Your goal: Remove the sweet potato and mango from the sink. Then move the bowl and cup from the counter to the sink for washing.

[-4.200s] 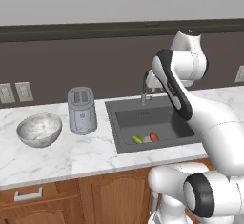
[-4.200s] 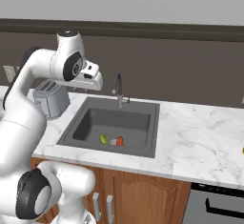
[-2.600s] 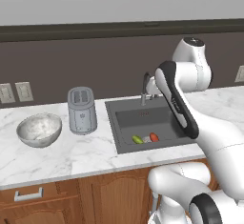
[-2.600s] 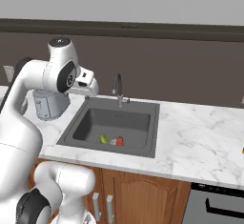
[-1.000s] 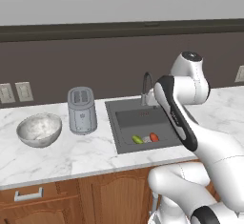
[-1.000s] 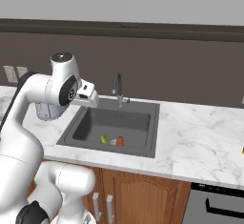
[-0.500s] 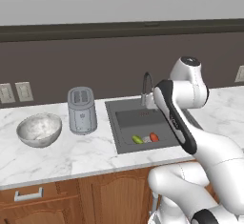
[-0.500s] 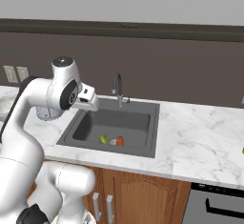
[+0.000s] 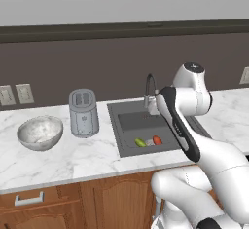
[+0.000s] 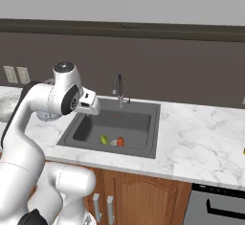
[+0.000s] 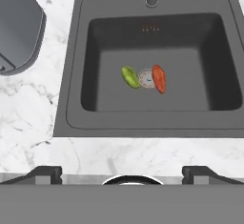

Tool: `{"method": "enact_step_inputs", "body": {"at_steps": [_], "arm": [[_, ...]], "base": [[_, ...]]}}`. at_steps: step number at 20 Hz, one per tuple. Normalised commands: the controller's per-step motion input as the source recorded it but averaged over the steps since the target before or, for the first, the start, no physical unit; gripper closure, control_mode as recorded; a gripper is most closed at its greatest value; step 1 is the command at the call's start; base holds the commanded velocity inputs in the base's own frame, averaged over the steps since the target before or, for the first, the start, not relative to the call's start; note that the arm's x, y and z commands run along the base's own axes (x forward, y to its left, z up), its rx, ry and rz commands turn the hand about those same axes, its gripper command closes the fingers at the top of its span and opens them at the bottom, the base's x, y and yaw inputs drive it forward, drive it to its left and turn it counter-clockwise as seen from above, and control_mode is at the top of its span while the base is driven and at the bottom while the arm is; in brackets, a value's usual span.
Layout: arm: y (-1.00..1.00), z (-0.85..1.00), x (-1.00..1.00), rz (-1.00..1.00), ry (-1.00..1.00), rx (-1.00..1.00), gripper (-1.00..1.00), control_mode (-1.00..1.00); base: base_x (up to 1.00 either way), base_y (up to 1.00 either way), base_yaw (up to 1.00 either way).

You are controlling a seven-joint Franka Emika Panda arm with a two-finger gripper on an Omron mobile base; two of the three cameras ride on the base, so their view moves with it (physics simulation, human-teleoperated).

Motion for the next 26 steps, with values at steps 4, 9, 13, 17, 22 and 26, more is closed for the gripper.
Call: {"method": "enact_step_inputs", "body": {"at_steps": [4,9,13,17,22,26], "arm": [[-0.01,-0.15,0.00,0.00,-0.02,0.00,-1.00,-1.00],[0.00,-0.12,0.00,0.00,-0.06,0.00,-1.00,-1.00],[0.00,-0.12,0.00,0.01,-0.14,0.00,-1.00,-1.00],[0.00,-0.12,0.00,0.03,-0.05,0.00,-1.00,-1.00],[0.00,-0.09,0.00,0.02,0.00,-0.01,-1.00,-1.00],[0.00,-0.06,0.02,0.01,0.02,-0.05,-1.00,-1.00]], "base": [[0.00,0.00,0.00],[0.00,0.00,0.00],[0.00,0.00,0.00],[0.00,0.00,0.00],[0.00,0.00,0.00],[0.00,0.00,0.00]]}}
